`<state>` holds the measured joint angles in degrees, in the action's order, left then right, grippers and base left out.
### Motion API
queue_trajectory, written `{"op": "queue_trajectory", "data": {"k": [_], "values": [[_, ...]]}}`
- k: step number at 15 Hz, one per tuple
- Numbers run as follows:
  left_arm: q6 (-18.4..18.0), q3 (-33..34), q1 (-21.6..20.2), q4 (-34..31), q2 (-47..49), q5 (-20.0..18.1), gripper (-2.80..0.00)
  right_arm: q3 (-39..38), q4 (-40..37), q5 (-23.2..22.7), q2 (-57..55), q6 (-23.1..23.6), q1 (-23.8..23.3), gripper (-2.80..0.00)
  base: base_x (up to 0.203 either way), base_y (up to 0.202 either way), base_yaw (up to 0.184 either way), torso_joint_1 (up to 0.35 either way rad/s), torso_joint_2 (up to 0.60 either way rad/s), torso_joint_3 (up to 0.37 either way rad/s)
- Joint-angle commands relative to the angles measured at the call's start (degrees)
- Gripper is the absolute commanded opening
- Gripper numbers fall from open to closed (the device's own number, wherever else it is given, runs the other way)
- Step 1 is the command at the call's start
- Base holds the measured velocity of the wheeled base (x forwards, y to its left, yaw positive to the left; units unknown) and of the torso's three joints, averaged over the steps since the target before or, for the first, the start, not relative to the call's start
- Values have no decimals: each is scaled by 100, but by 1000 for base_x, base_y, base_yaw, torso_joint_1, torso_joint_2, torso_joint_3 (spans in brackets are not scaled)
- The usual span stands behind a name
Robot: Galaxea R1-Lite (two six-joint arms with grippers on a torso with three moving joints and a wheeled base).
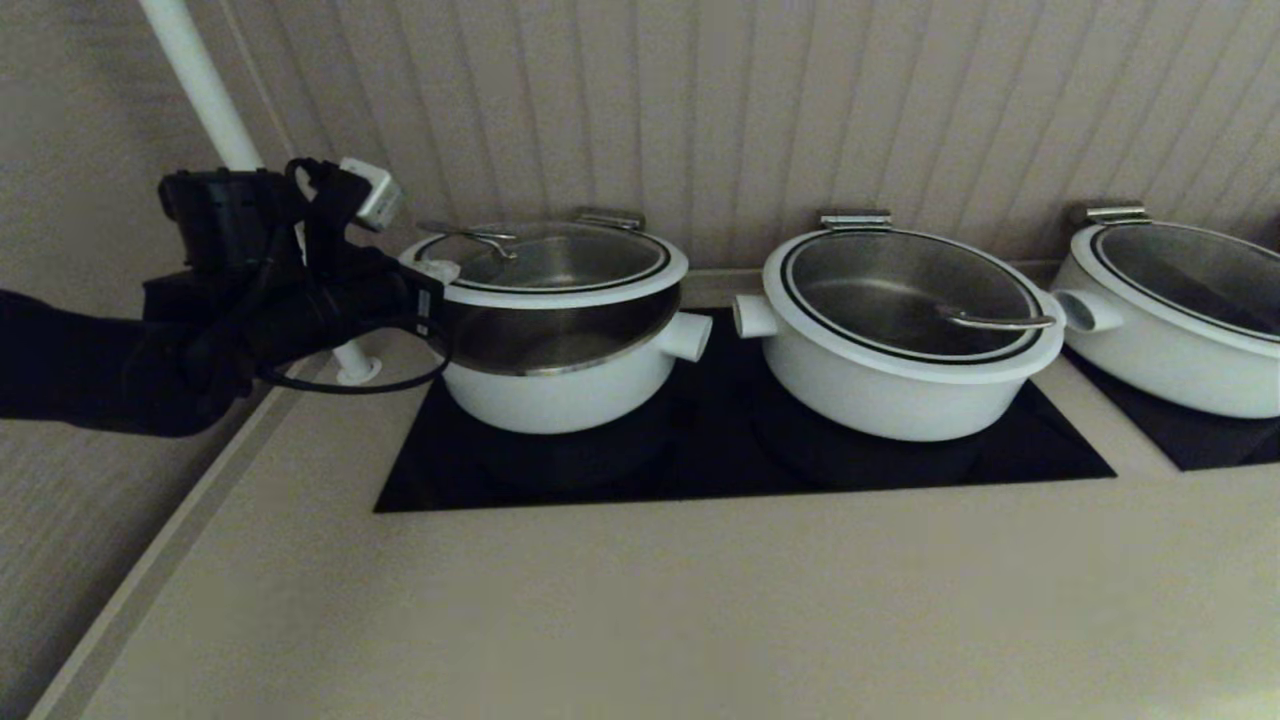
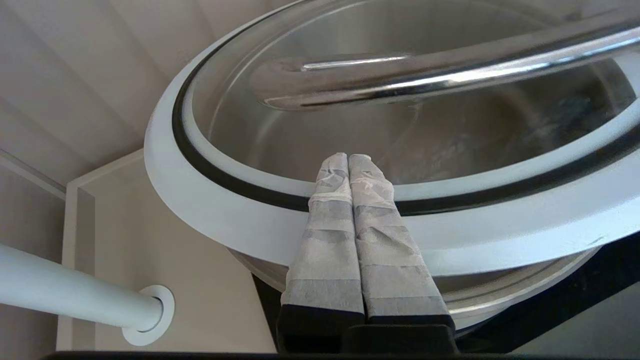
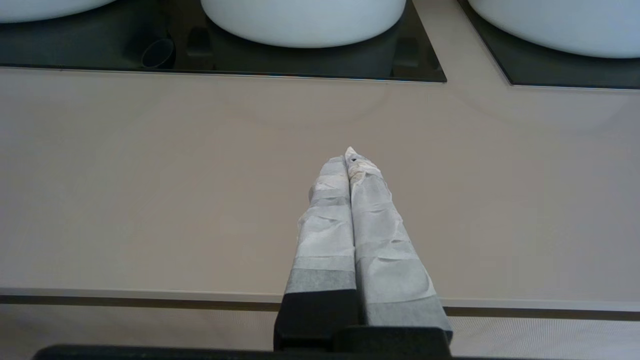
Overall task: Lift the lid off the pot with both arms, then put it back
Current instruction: Close the pot lid
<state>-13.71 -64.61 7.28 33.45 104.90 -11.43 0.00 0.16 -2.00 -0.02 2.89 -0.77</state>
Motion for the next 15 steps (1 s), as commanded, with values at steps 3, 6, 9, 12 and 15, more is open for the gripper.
{"op": "queue_trajectory", "data": {"k": [3, 6, 9, 12, 15], "values": [[-17, 132, 2, 422, 175, -8, -280, 0, 2, -2, 2, 4, 6, -280, 0, 0, 0, 0, 0, 0], [-23, 397, 2, 609, 224, -8, -280, 0, 2, -2, 2, 6, -2, -280, 0, 0, 0, 0, 0, 0], [-8, 476, 2, 689, 329, -8, -280, 0, 2, -2, 2, 1, -2, -280, 0, 0, 0, 0, 0, 0], [53, 467, 11, 680, 356, -17, -280, 0, 2, -2, 2, 10, 6, -280, 0, 0, 0, 0, 0, 0], [88, 467, 11, 654, 356, -17, -280, 0, 2, -2, 2, 1, -1, -280, 0, 0, 0, 0, 0, 0]]}}
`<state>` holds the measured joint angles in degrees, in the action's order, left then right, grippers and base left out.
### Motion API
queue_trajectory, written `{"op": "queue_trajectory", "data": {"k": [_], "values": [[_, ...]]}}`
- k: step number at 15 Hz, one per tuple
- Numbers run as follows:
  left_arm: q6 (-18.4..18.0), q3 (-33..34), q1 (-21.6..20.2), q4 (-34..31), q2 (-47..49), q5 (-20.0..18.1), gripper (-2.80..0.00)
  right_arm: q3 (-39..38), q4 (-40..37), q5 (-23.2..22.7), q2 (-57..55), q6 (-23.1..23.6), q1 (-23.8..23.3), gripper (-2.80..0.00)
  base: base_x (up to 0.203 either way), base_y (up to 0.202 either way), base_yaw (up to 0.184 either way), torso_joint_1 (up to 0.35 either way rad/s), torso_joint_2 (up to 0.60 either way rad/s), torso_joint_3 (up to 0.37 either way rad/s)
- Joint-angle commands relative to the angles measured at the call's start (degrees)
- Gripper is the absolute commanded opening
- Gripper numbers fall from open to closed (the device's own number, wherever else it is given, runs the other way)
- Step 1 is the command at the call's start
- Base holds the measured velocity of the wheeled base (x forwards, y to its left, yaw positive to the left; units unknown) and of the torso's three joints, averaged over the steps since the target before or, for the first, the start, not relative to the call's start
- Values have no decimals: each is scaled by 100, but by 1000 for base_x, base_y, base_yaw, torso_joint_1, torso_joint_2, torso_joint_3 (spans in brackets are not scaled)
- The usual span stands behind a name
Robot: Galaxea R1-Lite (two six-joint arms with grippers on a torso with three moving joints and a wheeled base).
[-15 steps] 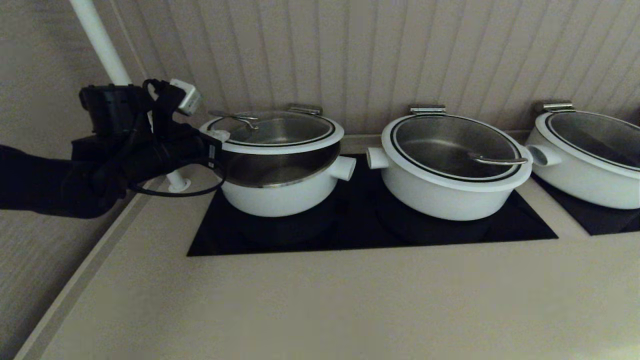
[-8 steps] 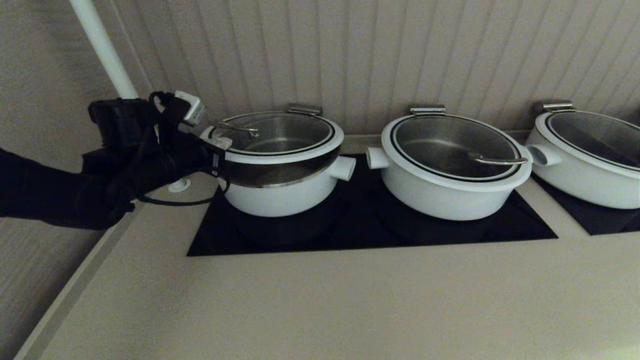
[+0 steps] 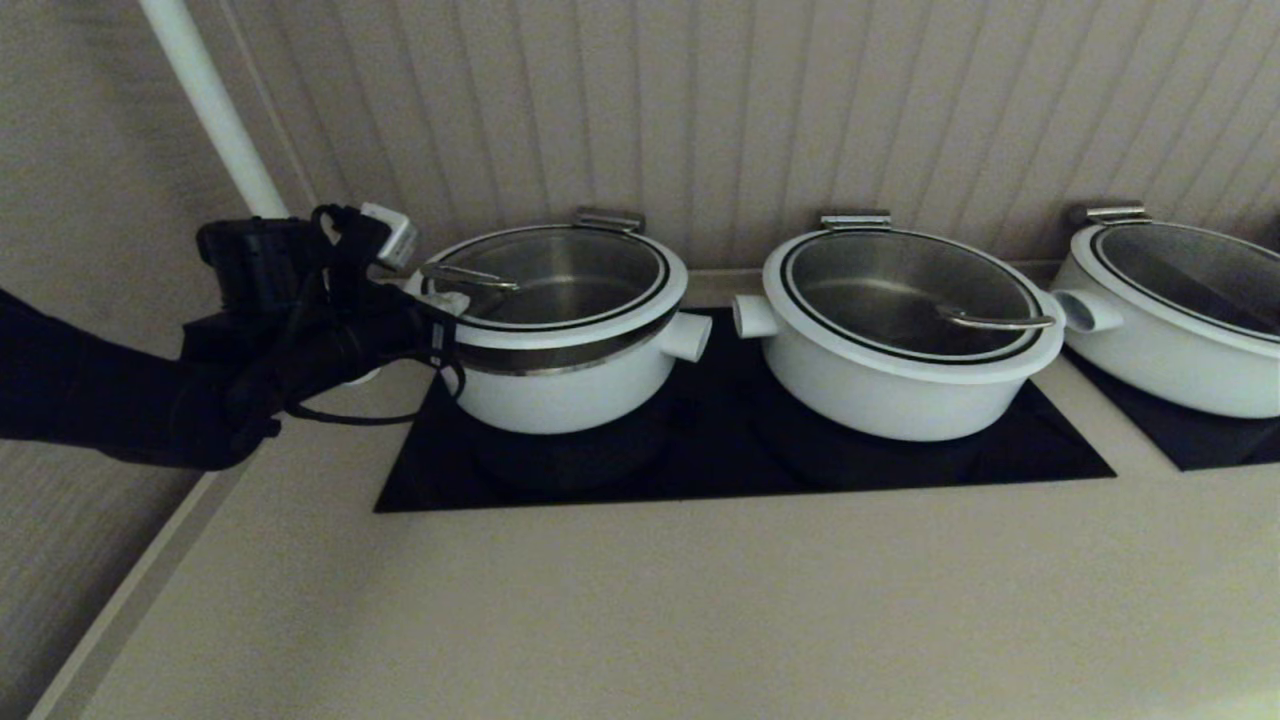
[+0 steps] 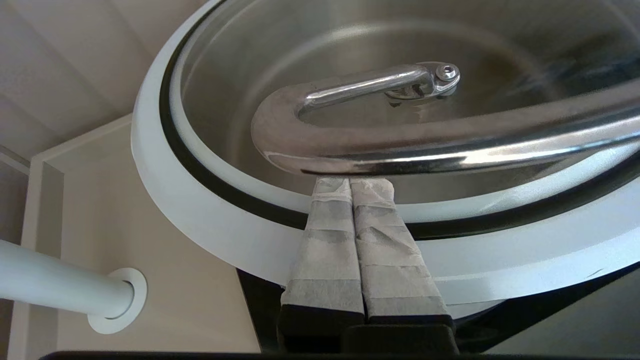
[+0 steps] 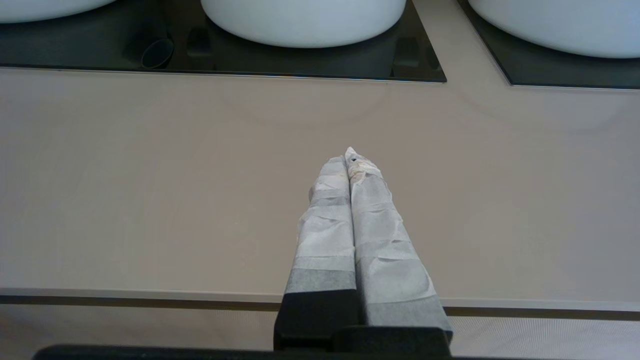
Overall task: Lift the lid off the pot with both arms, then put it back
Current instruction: Close the pot lid
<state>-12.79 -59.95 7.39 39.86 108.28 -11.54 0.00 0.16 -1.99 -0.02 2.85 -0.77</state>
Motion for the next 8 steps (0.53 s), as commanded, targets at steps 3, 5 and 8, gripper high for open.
{"op": "queue_trajectory", "data": {"k": [3, 5, 8], "values": [[-31, 10, 0, -13, 18, -6, -280, 0, 2, -3, 2, 14, -1, -280, 0, 0, 0, 0, 0, 0], [-40, 28, 0, -73, 18, -14, -280, 0, 2, -3, 2, 8, 6, -280, 0, 0, 0, 0, 0, 0], [-82, 63, 8, -110, 9, -6, -280, 0, 2, -3, 2, 14, -2, -280, 0, 0, 0, 0, 0, 0]]}}
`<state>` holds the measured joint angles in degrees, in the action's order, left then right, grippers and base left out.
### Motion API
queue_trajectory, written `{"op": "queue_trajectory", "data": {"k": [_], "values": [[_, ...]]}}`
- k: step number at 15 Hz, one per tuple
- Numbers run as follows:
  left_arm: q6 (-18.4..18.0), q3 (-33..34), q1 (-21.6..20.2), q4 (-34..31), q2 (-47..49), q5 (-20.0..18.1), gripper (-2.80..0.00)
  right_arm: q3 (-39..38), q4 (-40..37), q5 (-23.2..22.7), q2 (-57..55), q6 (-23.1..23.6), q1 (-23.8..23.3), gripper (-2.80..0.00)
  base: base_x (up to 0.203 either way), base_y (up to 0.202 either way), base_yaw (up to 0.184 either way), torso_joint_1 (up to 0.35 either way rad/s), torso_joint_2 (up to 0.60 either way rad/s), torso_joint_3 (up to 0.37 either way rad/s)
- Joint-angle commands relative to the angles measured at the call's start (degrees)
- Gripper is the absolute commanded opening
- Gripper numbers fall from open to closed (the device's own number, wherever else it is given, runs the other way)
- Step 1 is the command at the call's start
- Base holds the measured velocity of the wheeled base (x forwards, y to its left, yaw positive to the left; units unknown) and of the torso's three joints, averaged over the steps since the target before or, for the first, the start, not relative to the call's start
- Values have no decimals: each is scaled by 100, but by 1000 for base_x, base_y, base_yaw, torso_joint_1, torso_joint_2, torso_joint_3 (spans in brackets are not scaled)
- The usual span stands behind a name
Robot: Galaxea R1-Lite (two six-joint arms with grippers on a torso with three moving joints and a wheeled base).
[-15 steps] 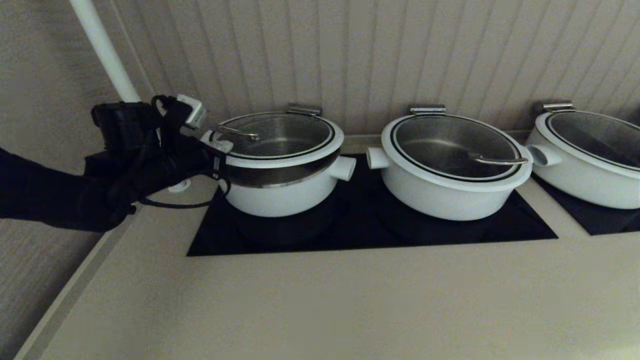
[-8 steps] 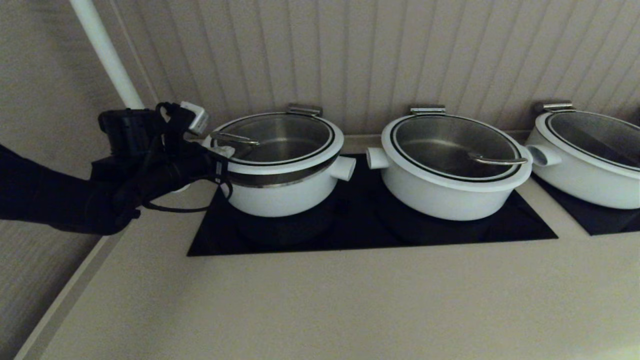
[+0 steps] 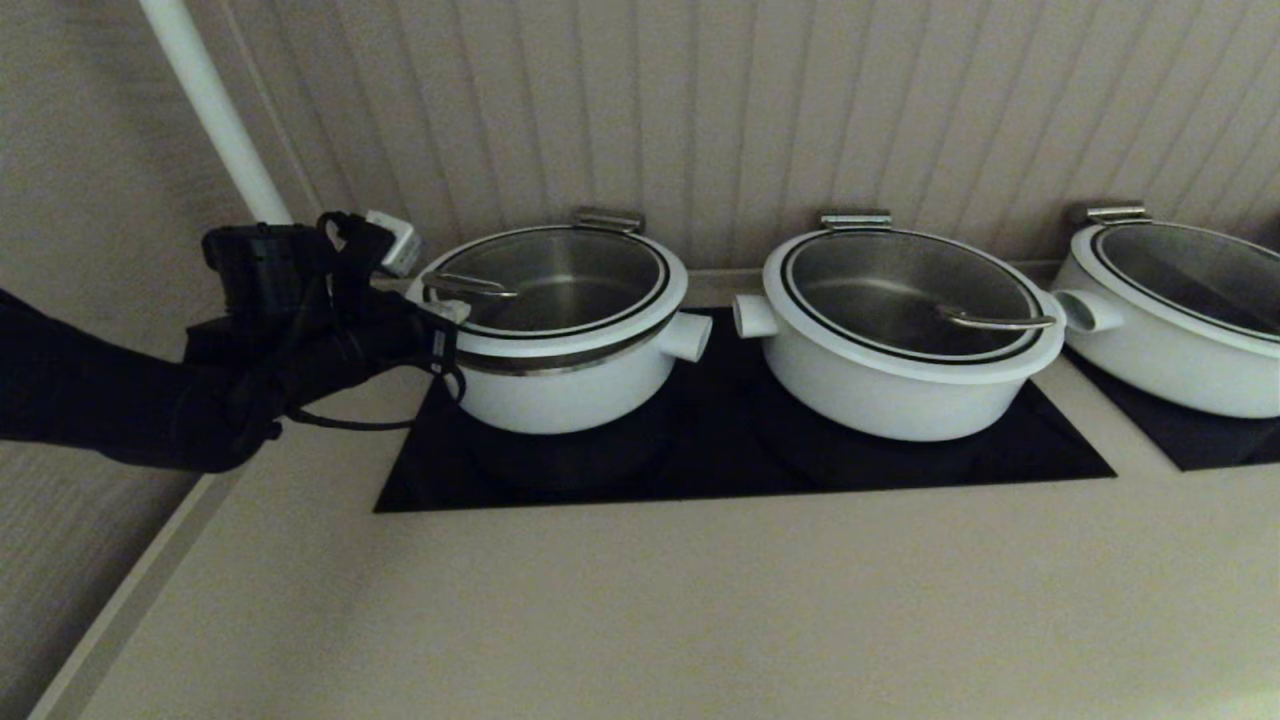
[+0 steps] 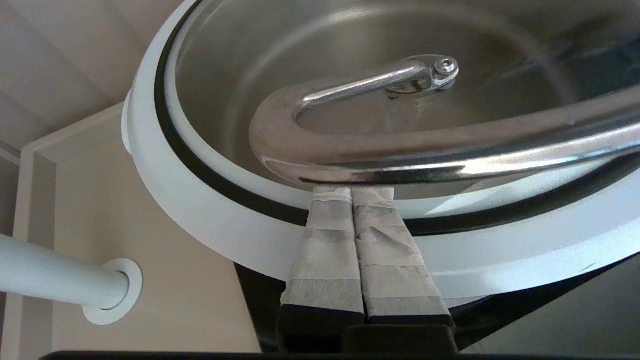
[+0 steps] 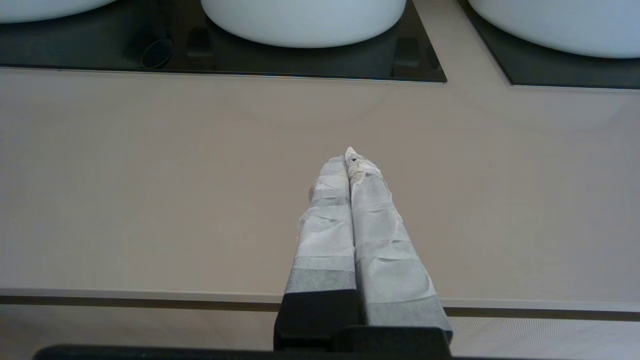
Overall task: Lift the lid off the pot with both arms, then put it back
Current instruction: Close the pot lid
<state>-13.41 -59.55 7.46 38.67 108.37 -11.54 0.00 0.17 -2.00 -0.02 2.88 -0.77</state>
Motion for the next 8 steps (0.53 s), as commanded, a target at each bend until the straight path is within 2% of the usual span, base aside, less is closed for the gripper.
{"op": "queue_trajectory", "data": {"k": [1, 8], "values": [[-48, 49, 10, 9, -1, -6, -280, 0, 1, -2, 2, 11, 6, -280, 0, 0, 0, 0, 0, 0], [-100, 93, 27, 53, -9, -6, -280, 0, 1, -2, 2, 11, 1, -280, 0, 0, 0, 0, 0, 0]]}}
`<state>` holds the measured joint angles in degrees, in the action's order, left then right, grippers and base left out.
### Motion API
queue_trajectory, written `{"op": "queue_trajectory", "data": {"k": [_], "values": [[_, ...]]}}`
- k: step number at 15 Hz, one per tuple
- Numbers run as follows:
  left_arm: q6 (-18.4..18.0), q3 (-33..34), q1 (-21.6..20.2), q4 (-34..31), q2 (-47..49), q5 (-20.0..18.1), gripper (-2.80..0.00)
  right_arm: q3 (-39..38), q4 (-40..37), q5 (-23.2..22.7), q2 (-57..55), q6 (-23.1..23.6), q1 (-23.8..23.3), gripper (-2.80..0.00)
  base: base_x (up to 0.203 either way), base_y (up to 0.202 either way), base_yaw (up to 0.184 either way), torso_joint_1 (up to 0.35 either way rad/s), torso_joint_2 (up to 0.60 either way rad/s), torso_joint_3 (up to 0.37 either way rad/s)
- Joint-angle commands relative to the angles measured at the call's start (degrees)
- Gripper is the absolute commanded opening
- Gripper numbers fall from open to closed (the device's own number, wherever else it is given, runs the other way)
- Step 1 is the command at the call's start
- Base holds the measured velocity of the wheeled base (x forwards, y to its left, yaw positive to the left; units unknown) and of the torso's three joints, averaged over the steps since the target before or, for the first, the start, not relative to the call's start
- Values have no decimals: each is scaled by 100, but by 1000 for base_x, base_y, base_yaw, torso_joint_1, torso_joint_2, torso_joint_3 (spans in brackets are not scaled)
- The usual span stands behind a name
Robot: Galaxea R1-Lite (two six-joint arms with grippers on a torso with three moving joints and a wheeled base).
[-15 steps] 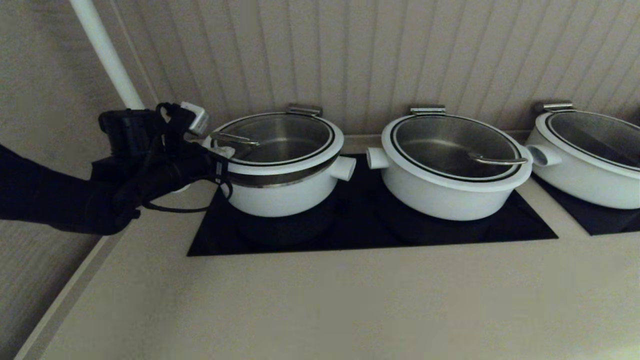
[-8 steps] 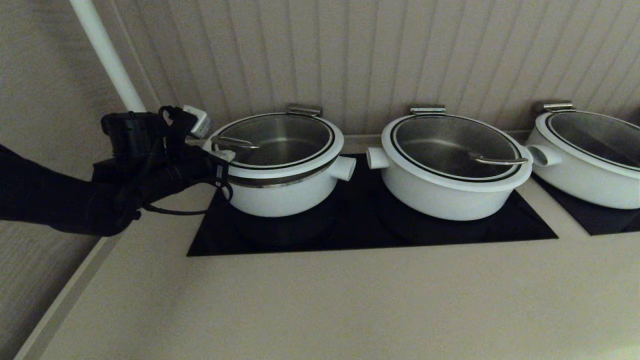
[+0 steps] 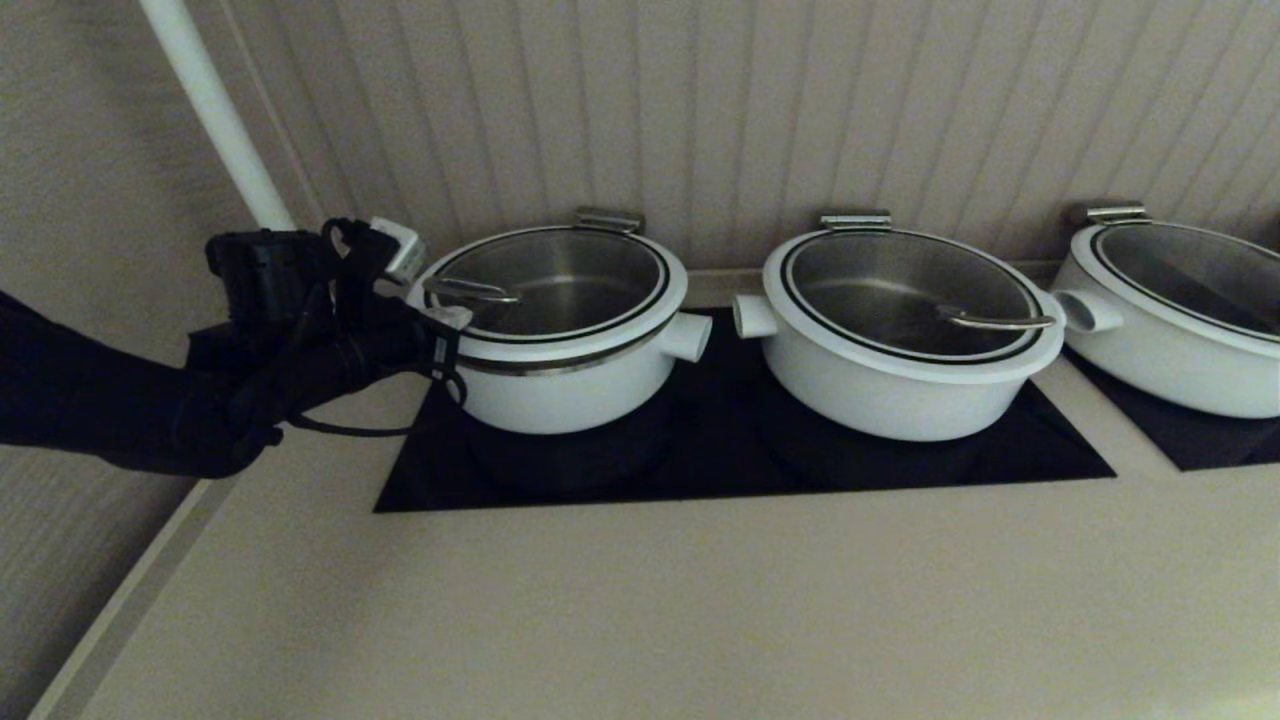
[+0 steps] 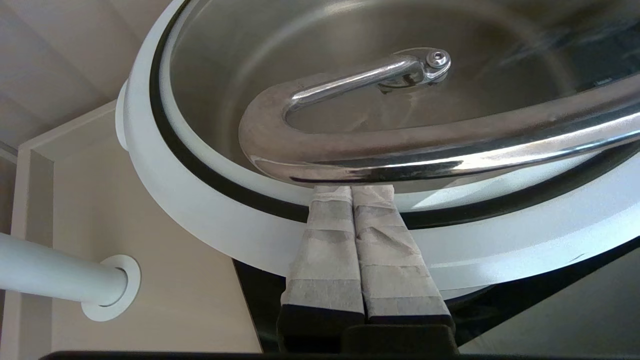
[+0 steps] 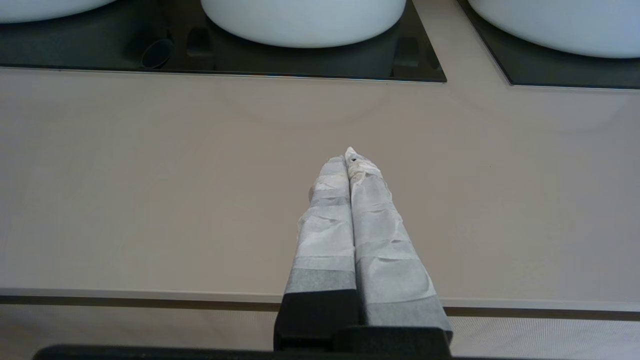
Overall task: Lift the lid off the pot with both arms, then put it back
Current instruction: Close the pot lid
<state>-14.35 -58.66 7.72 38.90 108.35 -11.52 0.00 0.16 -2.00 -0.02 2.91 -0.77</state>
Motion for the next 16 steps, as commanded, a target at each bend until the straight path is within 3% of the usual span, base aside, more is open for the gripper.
{"op": "queue_trajectory", "data": {"k": [1, 8, 13, 16], "values": [[-6, 3, 2, 22, -7, 1, -280, 0, 2, -2, 2, -1, -2, -280, 0, 0, 0, 0, 0, 0], [29, 511, 11, 72, -50, 45, -280, 0, 2, -2, 2, -1, -2, -280, 0, 0, 0, 0, 0, 0], [-49, 522, 14, 67, -7, 36, -280, 0, 2, -2, 2, 3, 4, -280, 0, 0, 0, 0, 0, 0], [-383, 629, 12, 74, 65, 40, -280, 0, 2, -2, 2, -1, -2, -280, 0, 0, 0, 0, 0, 0]]}}
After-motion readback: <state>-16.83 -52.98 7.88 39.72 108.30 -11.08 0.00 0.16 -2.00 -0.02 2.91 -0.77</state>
